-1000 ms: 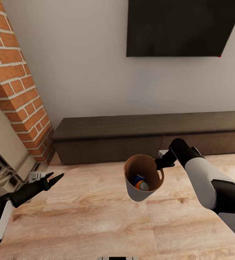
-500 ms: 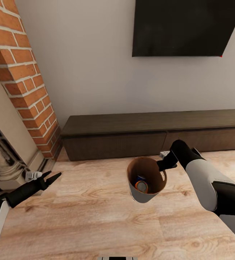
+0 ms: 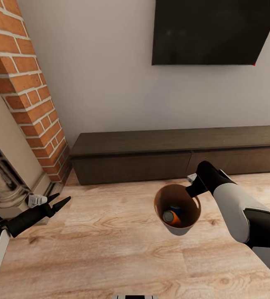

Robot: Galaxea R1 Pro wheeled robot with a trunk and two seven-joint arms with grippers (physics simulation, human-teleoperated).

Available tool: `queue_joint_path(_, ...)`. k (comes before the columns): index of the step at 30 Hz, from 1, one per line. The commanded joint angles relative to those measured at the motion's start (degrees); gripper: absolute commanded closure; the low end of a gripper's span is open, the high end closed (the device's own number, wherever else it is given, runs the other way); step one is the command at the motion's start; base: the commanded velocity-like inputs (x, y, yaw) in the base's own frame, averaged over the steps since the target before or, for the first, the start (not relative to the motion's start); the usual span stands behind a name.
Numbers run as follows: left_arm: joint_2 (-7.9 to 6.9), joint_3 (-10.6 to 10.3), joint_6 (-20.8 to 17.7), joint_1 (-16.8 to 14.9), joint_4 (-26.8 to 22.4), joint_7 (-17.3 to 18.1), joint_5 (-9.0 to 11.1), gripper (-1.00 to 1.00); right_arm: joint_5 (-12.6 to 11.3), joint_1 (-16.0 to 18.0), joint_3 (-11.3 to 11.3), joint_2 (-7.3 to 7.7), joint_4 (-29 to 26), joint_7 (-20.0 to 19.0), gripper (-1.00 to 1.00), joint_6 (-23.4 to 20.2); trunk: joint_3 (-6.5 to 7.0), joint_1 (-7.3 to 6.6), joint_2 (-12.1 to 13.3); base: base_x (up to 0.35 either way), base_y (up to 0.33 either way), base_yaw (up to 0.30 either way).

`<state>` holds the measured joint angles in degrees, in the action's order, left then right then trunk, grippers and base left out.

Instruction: Put the three can of soda from the living room inside the tash can in the kitchen.

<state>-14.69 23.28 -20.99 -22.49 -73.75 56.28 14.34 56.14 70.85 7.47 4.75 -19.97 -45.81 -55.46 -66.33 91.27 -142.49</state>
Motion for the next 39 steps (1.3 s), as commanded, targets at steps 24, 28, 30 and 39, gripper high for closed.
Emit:
queue_joint_path(24,-0.56,-4.79,-3.09,-1.06,-0.94,-1.08,0.02,-1.0,-14.48,-0.42,0.41,-0.61,-0.07,-0.41,1.0,-3.8,0.01,-0.01,0.0,-0.212,0.185,0.0)
queue_joint_path(28,-0.57,-4.95,-3.09,-1.06,-0.94,-1.08,0.06,-1.0,-14.48,-0.44,0.43,-0.62,-0.07,-0.4,1.0,-3.8,0.01,-0.01,0.0,-0.264,0.23,0.0)
queue_joint_path(30,-0.55,-4.97,-3.09,-1.06,-0.95,-1.08,0.05,-1.0,-14.48,-0.44,0.41,-0.62,-0.07,-0.41,1.0,-3.79,0.01,-0.01,0.0,-0.264,0.23,0.0)
queue_joint_path(39,-0.58,-5.07,-3.17,-1.12,-0.87,-1.15,-0.01,-1.0,-14.48,-0.45,0.42,-0.62,0.02,-0.42,1.0,-3.78,0.01,-0.01,0.0,-0.247,0.238,0.0)
